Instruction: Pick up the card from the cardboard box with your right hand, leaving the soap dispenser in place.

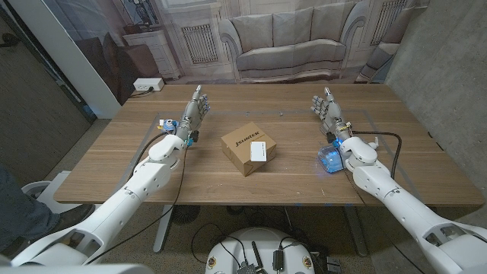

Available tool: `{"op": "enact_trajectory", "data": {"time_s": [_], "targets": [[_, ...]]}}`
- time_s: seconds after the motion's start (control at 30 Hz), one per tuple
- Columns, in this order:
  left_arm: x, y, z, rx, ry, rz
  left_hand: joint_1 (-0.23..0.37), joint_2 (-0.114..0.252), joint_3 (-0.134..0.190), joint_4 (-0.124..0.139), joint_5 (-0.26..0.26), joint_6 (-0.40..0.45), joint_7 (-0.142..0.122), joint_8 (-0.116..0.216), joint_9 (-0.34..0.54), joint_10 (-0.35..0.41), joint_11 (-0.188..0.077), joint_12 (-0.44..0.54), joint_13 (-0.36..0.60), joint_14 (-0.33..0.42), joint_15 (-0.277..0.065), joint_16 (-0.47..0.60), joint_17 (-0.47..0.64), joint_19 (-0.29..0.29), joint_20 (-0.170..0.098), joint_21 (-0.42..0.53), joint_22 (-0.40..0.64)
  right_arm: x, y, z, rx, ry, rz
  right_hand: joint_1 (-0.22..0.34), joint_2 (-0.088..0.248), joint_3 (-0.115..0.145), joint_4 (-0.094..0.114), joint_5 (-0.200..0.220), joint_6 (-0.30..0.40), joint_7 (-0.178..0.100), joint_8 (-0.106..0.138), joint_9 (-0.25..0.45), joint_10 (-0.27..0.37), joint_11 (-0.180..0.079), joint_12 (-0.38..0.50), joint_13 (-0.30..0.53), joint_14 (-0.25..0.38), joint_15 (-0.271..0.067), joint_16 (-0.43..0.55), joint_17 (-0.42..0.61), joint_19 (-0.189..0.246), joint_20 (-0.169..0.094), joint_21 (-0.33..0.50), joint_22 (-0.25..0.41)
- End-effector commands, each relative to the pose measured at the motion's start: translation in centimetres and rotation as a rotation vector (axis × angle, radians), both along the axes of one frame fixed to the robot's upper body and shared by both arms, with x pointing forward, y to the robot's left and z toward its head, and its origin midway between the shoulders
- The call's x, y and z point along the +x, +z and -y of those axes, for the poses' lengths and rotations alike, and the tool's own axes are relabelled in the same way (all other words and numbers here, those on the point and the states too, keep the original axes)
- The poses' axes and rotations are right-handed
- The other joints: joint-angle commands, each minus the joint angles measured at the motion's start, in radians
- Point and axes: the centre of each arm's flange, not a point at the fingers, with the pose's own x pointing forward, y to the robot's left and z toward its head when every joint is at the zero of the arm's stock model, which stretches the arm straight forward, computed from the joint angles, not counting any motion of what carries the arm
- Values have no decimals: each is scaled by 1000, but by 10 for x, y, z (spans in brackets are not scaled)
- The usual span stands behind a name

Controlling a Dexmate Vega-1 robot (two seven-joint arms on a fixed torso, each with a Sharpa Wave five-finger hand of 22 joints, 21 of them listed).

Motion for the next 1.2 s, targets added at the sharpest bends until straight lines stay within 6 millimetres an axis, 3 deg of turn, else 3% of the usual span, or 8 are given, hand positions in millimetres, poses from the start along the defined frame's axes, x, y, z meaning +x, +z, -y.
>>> {"op": "enact_trajectory", "data": {"time_s": [0.03,0.37,0.97,1.2], "targets": [[-4,7,2,25,59,-15,5,13,8,-3,5,11,0,8,2,4,1,4,5,10,1,6,3,7,-78,5,5,-20,11,4,-6,-4,58,11,1,7,-5,7,15,-1,5,5,11,-4,5,1,9,-2,6,1,11,-2,-4,4],[-7,2,-4,20,10,-25,24,29,14,-10,6,36,1,14,2,27,-3,9,5,34,3,9,2,30,-69,9,4,-38,7,-1,-19,-15,95,23,5,8,-13,7,43,-23,12,5,29,-25,8,0,24,-34,9,-1,30,-21,-13,5],[-22,-3,-18,-5,-70,56,33,29,11,-16,5,37,-1,10,2,29,-5,6,5,35,2,6,3,28,-67,4,4,-54,-6,-14,-21,4,95,29,9,9,-17,7,41,-23,8,5,30,-23,7,0,26,-30,7,-1,31,-18,-22,5],[-29,0,-18,25,-46,109,42,23,1,-22,4,88,-7,22,3,81,-17,19,7,78,-4,15,4,71,-60,14,5,-58,-13,-16,-25,-1,96,30,10,9,-18,6,41,-23,8,5,29,-23,6,0,24,-28,6,-1,31,-17,-25,5]]}}
